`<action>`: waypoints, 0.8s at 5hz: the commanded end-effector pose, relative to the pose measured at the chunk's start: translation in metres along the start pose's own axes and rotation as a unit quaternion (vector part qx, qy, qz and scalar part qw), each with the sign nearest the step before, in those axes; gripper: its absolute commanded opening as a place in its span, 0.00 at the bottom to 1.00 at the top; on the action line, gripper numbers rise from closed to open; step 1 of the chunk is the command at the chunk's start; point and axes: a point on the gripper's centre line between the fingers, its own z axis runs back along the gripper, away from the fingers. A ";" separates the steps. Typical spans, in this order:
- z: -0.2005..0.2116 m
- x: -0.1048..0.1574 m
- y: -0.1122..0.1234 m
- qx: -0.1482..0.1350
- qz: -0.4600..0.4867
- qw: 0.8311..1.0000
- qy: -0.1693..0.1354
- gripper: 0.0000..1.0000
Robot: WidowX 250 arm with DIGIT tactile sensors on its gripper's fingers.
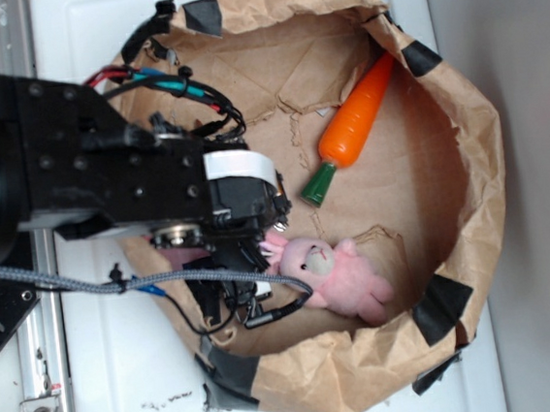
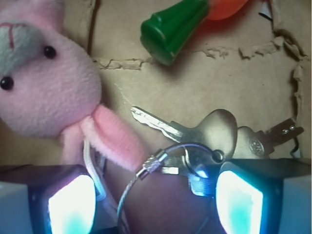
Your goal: Grab the silver keys.
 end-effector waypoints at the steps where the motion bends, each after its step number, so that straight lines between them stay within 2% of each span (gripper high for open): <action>1: 0.002 0.009 0.005 0.010 0.005 1.000 -0.010 1.00; 3: -0.013 0.002 0.001 0.024 -0.002 1.000 -0.004 1.00; 4: -0.022 0.001 -0.002 0.036 -0.007 0.999 0.009 1.00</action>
